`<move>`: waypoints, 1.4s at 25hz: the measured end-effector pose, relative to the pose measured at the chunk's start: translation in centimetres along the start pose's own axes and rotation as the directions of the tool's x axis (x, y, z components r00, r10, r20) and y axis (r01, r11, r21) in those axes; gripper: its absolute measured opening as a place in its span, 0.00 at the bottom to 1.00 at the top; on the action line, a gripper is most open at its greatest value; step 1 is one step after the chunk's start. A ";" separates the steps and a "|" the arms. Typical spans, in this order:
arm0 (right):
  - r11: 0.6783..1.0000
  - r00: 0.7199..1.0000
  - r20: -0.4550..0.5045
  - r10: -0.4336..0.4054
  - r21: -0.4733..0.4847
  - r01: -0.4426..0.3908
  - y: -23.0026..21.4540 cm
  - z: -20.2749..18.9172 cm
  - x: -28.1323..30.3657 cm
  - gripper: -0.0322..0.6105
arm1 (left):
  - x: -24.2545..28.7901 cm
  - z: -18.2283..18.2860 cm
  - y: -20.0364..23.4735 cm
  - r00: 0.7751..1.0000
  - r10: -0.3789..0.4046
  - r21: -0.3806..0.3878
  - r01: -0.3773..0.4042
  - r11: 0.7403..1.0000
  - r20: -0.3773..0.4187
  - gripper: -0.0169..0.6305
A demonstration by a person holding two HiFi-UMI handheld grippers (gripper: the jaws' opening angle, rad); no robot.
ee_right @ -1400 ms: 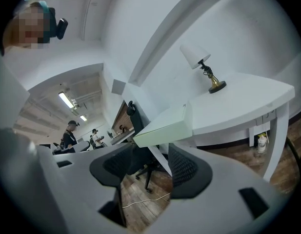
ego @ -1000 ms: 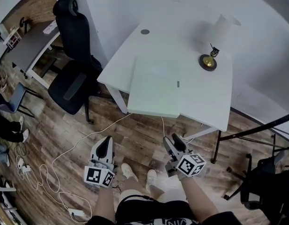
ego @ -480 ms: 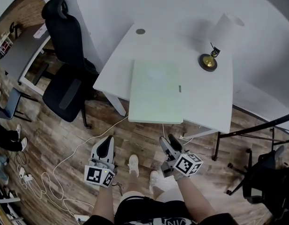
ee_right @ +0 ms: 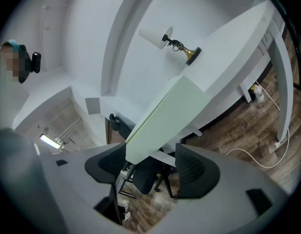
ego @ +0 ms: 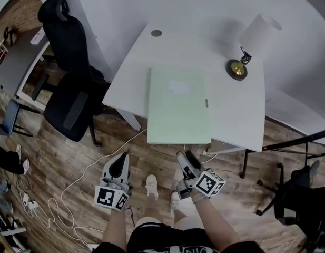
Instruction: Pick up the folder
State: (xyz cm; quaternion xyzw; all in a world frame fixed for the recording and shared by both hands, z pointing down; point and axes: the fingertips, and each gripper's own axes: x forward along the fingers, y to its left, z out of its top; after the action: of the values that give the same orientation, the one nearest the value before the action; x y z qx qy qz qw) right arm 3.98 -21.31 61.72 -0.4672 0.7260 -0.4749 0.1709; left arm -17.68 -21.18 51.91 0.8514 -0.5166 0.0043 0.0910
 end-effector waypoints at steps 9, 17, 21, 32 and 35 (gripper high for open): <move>0.990 0.987 0.136 0.089 0.093 -0.102 1.2 1.9 2.2 0.56 | 2.0 -1.0 0.9 0.999 -0.040 -0.020 0.039 0.999 -0.021 0.05; 0.966 0.964 0.232 0.132 0.189 -0.178 1.0 3.1 3.7 0.61 | 3.3 -2.5 1.4 0.997 -0.061 -0.040 0.059 0.997 -0.051 0.05; 0.962 0.963 0.242 0.120 0.211 -0.173 0.5 3.1 4.3 0.61 | 3.7 -2.9 1.7 0.996 -0.065 -0.042 0.063 0.997 -0.061 0.05; 0.950 0.959 0.272 0.084 0.269 -0.159 -0.5 3.8 6.6 0.61 | 4.2 -3.2 3.0 0.995 -0.066 -0.050 0.062 0.997 -0.071 0.05; 0.944 0.958 0.277 0.073 0.291 -0.156 -0.8 3.6 7.0 0.61 | 4.3 -3.4 3.2 0.995 -0.067 -0.053 0.063 0.997 -0.076 0.05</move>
State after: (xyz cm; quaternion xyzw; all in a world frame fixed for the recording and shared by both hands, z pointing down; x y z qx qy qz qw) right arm 3.38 -29.16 61.96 -0.4500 0.6395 -0.5061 0.3640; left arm -18.22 -25.92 56.16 0.8643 -0.4847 0.0211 0.1327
